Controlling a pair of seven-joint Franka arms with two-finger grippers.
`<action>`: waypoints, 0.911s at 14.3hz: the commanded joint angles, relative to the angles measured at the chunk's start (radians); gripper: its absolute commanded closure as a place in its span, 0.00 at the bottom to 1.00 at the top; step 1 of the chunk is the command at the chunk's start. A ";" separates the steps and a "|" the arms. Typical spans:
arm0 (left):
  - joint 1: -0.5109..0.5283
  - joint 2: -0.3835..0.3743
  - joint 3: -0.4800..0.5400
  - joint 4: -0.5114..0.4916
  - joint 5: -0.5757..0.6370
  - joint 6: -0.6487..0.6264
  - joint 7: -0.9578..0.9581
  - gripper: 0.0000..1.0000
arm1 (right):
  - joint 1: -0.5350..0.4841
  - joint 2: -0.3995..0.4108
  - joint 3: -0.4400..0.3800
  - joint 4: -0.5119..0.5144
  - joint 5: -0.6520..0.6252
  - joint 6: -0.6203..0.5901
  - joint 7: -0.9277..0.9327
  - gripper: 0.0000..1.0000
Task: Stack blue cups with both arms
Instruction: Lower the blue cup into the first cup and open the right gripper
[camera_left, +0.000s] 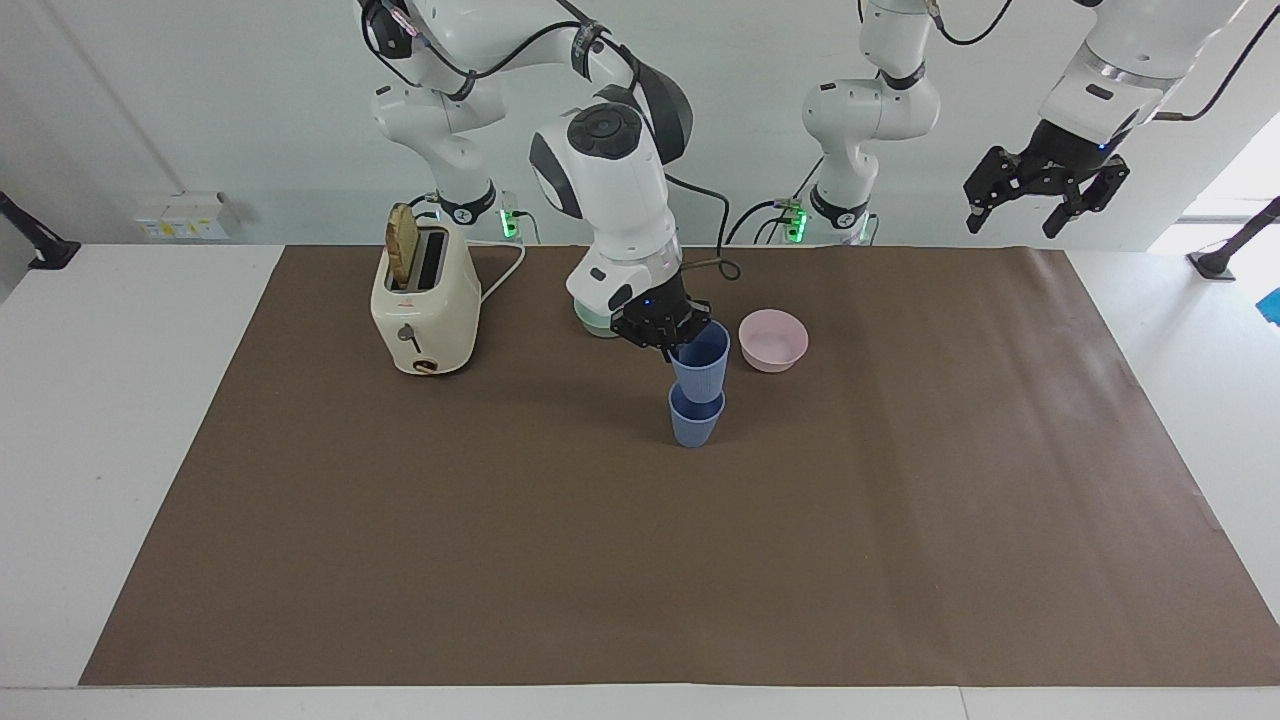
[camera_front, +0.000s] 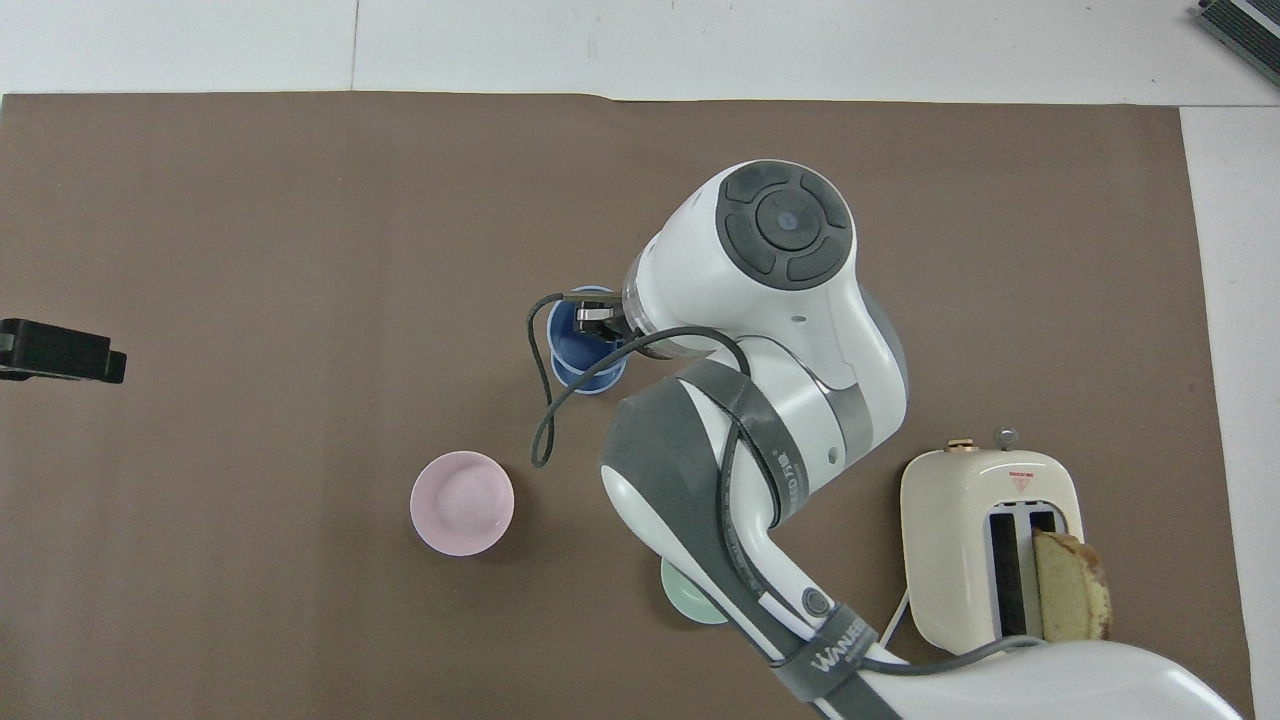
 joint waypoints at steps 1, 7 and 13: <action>0.011 -0.010 -0.006 0.001 0.010 -0.015 0.014 0.00 | -0.006 0.018 0.006 -0.022 0.008 0.050 -0.015 1.00; 0.011 -0.010 -0.006 0.003 0.010 -0.015 0.012 0.00 | -0.003 0.028 0.006 -0.061 0.005 0.055 -0.024 1.00; 0.011 -0.010 -0.006 0.003 0.010 -0.015 0.014 0.00 | -0.003 0.068 0.005 -0.076 0.003 0.102 -0.035 1.00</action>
